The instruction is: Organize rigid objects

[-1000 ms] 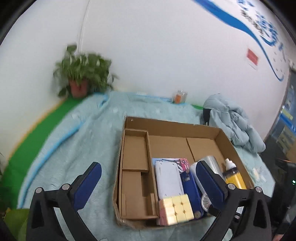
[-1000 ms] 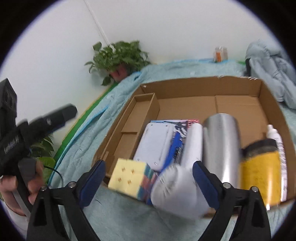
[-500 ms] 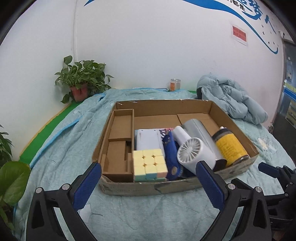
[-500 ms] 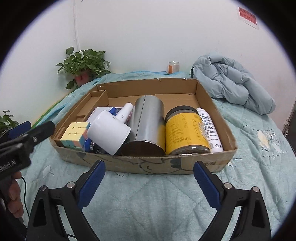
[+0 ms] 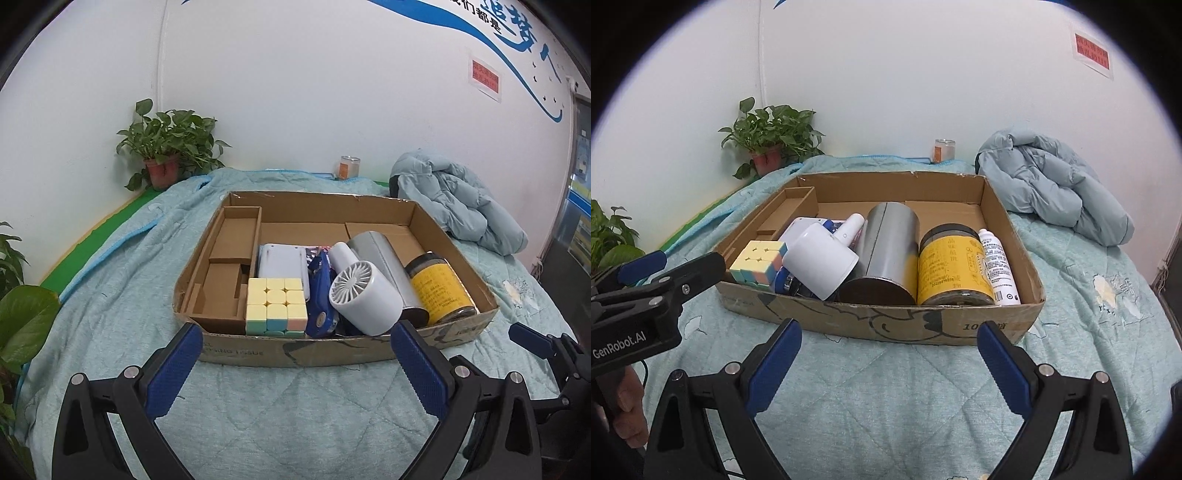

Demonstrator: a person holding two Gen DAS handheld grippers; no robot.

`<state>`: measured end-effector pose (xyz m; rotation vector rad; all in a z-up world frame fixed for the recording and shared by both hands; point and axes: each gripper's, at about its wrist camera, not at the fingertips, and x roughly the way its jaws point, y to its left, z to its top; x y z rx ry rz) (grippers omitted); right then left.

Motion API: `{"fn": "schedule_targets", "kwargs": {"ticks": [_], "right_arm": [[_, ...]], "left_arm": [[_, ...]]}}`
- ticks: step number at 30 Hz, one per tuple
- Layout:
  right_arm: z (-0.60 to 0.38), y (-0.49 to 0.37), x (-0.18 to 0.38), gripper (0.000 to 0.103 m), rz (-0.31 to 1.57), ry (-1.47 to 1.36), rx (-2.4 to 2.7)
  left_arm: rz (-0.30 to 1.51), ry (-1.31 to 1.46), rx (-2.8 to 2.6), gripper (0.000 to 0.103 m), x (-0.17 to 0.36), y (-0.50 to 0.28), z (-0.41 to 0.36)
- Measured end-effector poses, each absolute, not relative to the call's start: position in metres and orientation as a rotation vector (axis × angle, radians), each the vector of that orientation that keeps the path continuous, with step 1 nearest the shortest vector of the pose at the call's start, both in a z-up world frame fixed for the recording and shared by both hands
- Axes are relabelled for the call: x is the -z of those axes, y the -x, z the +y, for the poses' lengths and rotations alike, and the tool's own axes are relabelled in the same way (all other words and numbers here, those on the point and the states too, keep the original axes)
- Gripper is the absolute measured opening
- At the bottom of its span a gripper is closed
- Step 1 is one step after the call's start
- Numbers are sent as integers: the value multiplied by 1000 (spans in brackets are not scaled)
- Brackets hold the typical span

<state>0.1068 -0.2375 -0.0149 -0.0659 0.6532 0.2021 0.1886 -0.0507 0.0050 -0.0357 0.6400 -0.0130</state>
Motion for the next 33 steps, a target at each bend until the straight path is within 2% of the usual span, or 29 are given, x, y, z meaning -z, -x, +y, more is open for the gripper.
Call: {"fn": "schedule_targets", "kwargs": {"ticks": [33], "right_arm": [[-235,-125,29,96,697,102,-157]], "left_arm": [[713,59,43,102,17,-211,-41]]}}
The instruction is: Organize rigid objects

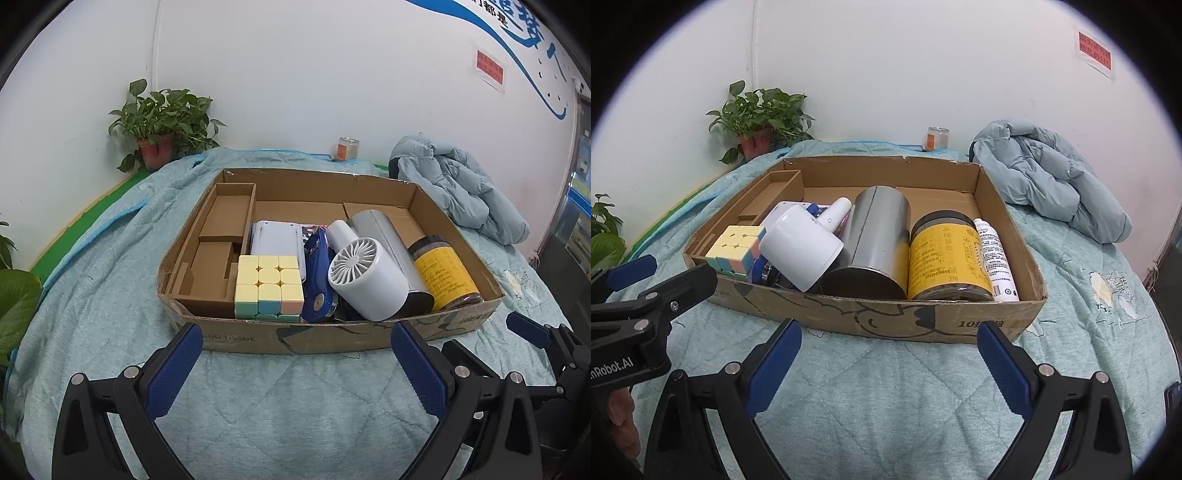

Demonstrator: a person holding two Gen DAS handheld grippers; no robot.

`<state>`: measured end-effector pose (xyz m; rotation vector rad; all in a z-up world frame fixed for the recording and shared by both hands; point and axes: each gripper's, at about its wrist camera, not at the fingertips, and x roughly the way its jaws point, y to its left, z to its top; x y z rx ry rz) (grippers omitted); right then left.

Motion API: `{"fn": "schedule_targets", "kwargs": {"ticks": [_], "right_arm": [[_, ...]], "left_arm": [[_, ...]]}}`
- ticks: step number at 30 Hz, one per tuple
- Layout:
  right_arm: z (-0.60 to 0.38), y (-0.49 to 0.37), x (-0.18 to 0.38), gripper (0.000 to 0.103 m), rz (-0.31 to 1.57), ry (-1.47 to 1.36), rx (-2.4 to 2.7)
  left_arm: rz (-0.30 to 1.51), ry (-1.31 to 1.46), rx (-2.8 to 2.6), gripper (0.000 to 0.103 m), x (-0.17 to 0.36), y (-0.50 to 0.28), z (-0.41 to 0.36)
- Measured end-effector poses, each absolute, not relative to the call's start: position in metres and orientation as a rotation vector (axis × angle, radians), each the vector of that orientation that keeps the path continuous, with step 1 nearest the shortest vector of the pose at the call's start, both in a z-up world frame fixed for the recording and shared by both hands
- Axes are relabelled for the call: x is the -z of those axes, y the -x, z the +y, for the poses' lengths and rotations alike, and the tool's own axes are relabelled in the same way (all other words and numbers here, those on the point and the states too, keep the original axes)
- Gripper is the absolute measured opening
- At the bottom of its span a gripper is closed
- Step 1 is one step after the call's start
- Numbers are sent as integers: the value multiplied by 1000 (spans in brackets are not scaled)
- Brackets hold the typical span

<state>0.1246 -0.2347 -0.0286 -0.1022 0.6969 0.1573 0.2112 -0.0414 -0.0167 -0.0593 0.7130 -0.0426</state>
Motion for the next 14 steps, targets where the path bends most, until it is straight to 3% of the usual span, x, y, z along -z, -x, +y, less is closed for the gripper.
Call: {"fn": "schedule_targets", "kwargs": {"ticks": [14], "right_arm": [[-238,-135,32,96,715,98,-164]], "left_arm": [[704,33,45,103,21,-221,-41]]}}
